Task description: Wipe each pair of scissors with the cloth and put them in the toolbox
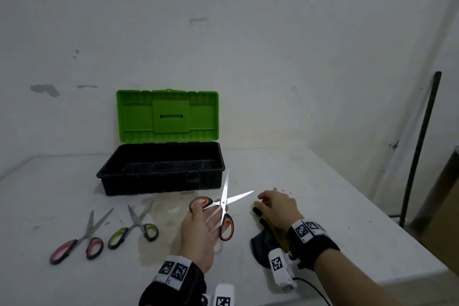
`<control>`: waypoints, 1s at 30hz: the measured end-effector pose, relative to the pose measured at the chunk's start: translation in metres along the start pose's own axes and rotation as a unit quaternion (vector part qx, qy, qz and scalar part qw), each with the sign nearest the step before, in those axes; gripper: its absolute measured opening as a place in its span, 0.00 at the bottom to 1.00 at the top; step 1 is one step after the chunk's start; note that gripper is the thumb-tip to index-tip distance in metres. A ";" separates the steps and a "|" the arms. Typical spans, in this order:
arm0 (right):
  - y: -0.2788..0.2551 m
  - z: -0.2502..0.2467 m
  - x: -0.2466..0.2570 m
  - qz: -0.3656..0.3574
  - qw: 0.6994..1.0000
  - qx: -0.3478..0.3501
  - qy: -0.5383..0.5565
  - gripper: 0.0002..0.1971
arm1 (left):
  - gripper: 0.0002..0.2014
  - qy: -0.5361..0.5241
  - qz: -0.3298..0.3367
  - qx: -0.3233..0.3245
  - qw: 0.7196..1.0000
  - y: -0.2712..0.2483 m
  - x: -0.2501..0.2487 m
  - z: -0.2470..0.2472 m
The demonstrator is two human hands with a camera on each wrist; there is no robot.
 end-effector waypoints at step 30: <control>-0.064 0.042 0.090 0.023 0.928 0.117 0.353 0.09 | 0.07 0.275 0.011 0.055 0.960 0.004 -0.030 -0.056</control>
Point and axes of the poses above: each hand's wrist, its own y-axis towards the middle knuckle, its own z-axis out of the palm, x = y × z, the point moved 10 cm from there along y, towards the middle knuckle, and after that the axes turned 2 degrees about -x, right-handed, at the moved point
